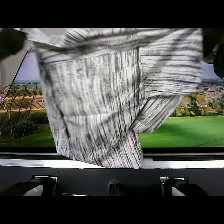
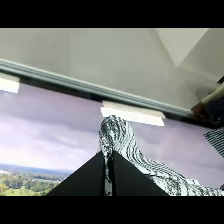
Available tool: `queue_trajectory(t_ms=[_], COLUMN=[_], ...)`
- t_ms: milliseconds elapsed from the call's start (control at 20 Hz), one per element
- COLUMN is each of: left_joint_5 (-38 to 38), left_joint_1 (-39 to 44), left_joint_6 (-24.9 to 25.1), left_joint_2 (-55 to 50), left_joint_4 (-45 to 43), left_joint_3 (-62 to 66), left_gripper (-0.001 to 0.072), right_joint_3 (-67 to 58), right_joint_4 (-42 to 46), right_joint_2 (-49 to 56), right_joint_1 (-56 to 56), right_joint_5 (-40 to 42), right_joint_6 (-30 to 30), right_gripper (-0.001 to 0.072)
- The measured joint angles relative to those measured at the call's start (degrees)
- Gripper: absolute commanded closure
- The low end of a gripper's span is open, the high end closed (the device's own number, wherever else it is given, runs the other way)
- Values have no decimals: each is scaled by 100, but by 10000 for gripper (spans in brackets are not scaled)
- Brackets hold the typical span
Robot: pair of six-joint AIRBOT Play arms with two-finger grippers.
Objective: Fold the clothes and pants, and hang the long-sleeved shirts on hangers.
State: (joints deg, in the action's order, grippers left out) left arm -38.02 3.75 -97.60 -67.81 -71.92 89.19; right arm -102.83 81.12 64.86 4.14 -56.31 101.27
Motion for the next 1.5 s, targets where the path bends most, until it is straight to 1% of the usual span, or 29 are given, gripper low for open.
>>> queue_trajectory(t_ms=[200, 350, 400, 450, 500, 550, 600, 650, 750, 800, 900, 950, 1050, 1250, 1350, 1500], left_joint_5=[417, 262, 61, -179, -389, -616, -885, -1123, -1650, -1926, -2374, -2553, -2780, -2999, -3047, -3091], left_joint_1=[398, 544, 562, 570, 562, 531, 461, 354, 50, -136, -573, -813, -1360, -2138, -2308, -2426], left_joint_6=[221, 267, 273, 275, 273, 258, 203, 122, 74, 48, 81, 157, 352, 542, 581, 614], left_joint_2=[-1738, -2599, -2820, -2983, -3082, -3136, -3156, -3117, -2894, -2726, -2225, -1926, -1185, 153, 614, 964], left_joint_4=[127, 455, 599, 728, 835, 920, 970, 1014, 1051, 1005, 793, 708, 592, 553, 588, 691], left_joint_3=[232, 334, 348, 361, 374, 385, 393, 402, 413, 385, 160, -83, -879, -2881, -3720, -4509], left_gripper=[689, 682, 611, 408, 206, 109, 84, 84, 85, 85, 85, 84, 85, 86, 86, 85], right_joint_3=[2, 2, 2, 2, 2, 2, 2, 0, 11, 70, 391, 682, 1582, 3742, 4695, 5777], right_joint_4=[470, 522, 470, 385, 275, 175, 85, 26, 7, -50, -328, -538, -1091, -1932, -2271, -2745], right_joint_2=[1550, 2527, 2815, 3038, 3220, 3335, 3403, 3410, 3272, 3139, 2778, 2568, 2035, 1082, 813, 636], right_joint_1=[-2, -2, -2, -2, -2, -2, -2, -4, -28, -96, -378, -568, -1047, -1600, -1672, -1716], right_joint_5=[66, 7, -79, -212, -376, -546, -791, -1016, -1600, -1840, -2284, -2483, -2774, -2916, -2732, -2376], right_joint_6=[0, 50, 92, 92, 94, 85, -20, -164, -564, -715, -1005, -1130, -1399, -1827, -2026, -2315], right_gripper=[665, 600, 456, 326, 257, 227, 205, 172, 137, 87, 86, 74, 54, 53, 54, 54])
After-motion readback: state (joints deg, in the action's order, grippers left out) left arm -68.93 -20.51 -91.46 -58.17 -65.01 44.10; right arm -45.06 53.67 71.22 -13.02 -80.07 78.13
